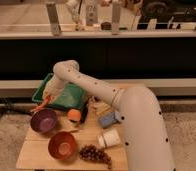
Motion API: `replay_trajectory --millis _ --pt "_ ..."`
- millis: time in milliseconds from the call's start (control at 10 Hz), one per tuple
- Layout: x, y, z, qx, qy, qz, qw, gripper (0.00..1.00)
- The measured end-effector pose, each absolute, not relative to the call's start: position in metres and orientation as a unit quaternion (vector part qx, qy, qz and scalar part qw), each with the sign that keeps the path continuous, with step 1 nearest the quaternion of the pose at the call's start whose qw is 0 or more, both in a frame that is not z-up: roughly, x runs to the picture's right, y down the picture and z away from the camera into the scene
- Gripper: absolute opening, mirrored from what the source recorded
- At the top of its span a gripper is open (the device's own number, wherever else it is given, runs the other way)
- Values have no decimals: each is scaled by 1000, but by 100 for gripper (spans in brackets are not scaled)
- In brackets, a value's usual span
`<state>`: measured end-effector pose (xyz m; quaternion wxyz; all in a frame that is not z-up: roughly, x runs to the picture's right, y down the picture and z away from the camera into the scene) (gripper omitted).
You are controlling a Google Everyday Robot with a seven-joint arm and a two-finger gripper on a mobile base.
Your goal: Place pepper in purple bowl
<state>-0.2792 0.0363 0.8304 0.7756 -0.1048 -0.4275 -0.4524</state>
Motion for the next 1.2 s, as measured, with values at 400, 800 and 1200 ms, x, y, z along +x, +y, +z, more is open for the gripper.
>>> replay_trajectory --millis 400,800,1200 --pt "-285 36 828 -110 -430 -466 765 80" --pt "-285 35 828 -112 -430 -470 763 80" --pt "-287 35 828 -112 -431 -471 762 80"
